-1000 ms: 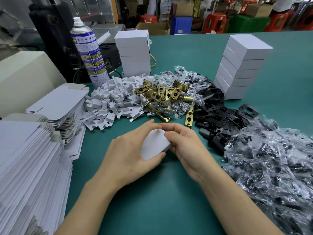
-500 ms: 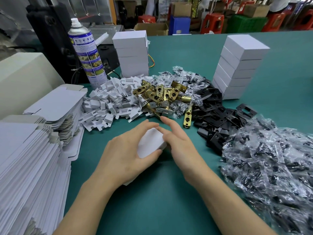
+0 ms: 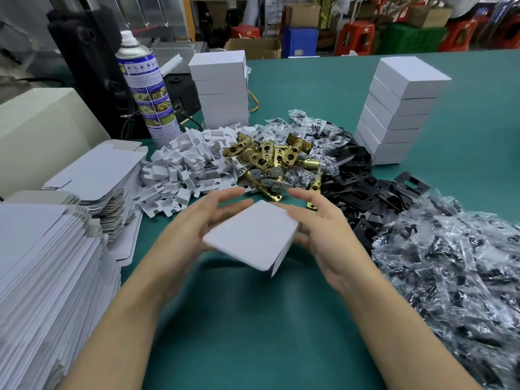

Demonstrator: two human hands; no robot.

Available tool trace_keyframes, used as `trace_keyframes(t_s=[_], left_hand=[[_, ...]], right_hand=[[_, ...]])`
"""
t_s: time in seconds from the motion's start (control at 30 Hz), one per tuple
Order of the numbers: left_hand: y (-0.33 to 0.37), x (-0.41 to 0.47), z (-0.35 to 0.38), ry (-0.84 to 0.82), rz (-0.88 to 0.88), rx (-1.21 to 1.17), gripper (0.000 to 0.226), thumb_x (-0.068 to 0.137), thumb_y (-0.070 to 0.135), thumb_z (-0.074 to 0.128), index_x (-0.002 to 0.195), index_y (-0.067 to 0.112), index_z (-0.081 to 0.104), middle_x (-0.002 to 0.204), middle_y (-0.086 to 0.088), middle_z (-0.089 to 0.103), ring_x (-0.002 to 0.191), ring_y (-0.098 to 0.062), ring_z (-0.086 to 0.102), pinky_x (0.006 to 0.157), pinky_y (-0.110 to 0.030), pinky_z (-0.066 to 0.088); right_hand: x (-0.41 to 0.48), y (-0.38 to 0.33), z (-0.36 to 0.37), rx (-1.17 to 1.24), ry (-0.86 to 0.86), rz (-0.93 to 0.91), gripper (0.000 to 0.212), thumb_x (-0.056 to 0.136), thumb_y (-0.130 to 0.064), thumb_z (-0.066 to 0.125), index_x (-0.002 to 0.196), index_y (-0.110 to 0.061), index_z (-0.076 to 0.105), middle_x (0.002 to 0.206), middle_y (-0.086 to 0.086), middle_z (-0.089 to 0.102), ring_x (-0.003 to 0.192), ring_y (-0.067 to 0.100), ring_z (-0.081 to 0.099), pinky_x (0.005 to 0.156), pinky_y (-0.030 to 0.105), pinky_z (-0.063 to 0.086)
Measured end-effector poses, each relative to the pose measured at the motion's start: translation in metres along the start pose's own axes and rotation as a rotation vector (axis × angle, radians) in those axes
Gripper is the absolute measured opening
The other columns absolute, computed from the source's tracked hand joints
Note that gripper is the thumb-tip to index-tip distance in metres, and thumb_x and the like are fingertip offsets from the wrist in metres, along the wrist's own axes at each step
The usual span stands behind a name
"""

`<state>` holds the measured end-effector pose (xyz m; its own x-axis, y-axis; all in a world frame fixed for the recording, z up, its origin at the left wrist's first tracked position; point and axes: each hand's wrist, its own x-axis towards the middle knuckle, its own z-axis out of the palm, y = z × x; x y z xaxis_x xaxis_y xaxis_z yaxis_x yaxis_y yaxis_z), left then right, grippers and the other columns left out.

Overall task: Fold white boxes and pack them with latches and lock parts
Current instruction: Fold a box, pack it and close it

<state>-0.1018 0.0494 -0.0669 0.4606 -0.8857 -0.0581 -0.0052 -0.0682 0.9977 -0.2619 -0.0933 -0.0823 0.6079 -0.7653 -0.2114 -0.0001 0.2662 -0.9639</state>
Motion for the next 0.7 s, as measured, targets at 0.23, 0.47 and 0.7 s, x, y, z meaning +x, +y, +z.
trace_keyframes(t_s=[0.23, 0.47, 0.7], left_hand=[[-0.018, 0.002, 0.007, -0.071, 0.39, 0.501, 0.054, 0.095, 0.027, 0.074, 0.143, 0.045, 0.056, 0.142, 0.031, 0.06, 0.135, 0.004, 0.055, 0.109, -0.011, 0.04], [-0.012, 0.003, 0.007, -0.026, 0.404, 0.479, 0.036, 0.077, 0.047, 0.079, 0.106, 0.066, 0.069, 0.104, 0.034, 0.075, 0.096, 0.01, 0.07, 0.069, -0.016, 0.053], [-0.026, 0.007, 0.002, -0.084, 0.259, 0.465, 0.039, 0.075, 0.025, 0.094, 0.103, 0.045, 0.076, 0.099, 0.017, 0.081, 0.095, 0.002, 0.075, 0.071, -0.006, 0.048]], right_hand=[[0.006, 0.001, -0.003, 0.196, -0.012, 0.129, 0.028, 0.097, -0.002, 0.061, 0.122, -0.014, 0.065, 0.094, 0.009, 0.079, 0.073, 0.018, 0.071, 0.065, 0.033, 0.062], [-0.005, -0.001, -0.001, -0.174, -0.025, 0.042, 0.015, 0.099, -0.017, 0.061, 0.11, -0.017, 0.071, 0.091, 0.009, 0.079, 0.08, 0.033, 0.075, 0.057, 0.039, 0.061], [-0.006, -0.007, -0.004, -0.412, 0.206, -0.312, 0.009, 0.097, -0.015, 0.066, 0.091, -0.021, 0.07, 0.083, 0.003, 0.075, 0.074, 0.016, 0.068, 0.07, 0.035, 0.053]])
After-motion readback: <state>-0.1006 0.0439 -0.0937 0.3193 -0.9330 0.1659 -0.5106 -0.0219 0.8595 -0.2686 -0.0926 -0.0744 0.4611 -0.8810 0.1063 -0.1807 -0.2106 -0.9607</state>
